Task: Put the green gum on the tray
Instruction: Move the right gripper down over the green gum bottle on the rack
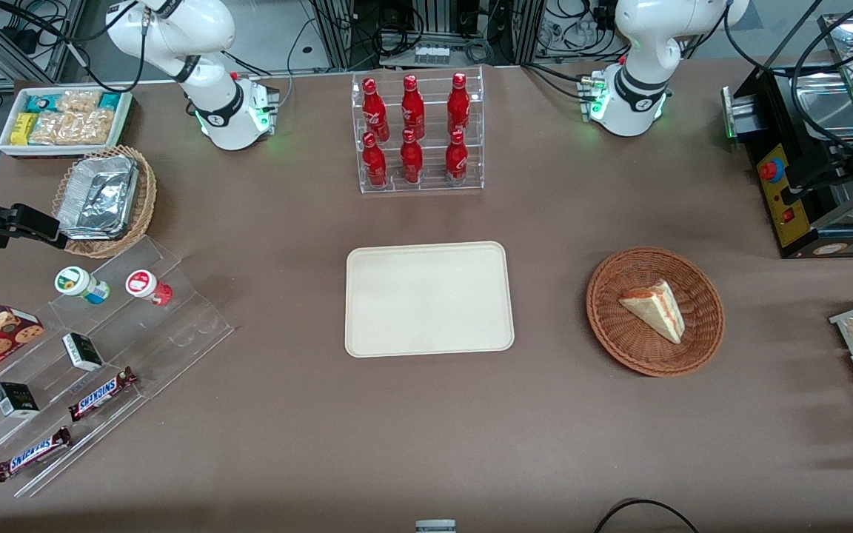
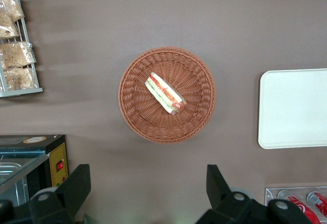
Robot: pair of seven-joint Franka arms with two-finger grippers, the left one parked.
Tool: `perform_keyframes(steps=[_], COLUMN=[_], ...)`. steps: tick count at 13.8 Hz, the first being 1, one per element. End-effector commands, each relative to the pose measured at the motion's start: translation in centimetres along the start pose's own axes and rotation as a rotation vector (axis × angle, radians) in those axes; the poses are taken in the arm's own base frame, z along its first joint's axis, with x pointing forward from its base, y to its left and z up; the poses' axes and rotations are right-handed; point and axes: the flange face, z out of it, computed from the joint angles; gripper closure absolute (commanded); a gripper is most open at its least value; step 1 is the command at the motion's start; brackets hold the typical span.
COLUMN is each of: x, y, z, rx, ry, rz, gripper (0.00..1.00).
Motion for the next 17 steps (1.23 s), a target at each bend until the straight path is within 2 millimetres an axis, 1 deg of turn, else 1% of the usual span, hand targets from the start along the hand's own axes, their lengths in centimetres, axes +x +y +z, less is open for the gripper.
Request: perform_keyframes(steps=[1,5,6,7,8,9,11,12,13,14,15,17], x=[-0.1,1.6,1.9,2.1,2.0,1.7,1.2,1.1,1.1,1.1,0.7,0.2], y=[-0.1,-0.1,0.2,0.5,1.2,2.2,2.9,3.9,5.2,6.0,7.7,8.3], z=[-0.1,1.7,2.7,3.8,5.6,7.2,9.0,10.0,11.1,12.1,13.3,15.4], rx=[-0.004,-0.008,-0.009,-0.007,0.003,0.013,0.007,0.002,-0.006,-0.017,-0.027,-0.039], ry=[0.015,0.021,0.01,-0.006,-0.024,-0.003,0.017,0.021,0.037,0.062,0.078,0.094], rz=[-0.011,-0.013,-0.013,-0.079,-0.163,-0.205,-0.29,-0.339,-0.439,-0.527,-0.543,-0.572], gripper=[0.0,0.0,0.0,0.0,0.0,0.0,0.0,0.0,0.0,0.0,0.0,0.0])
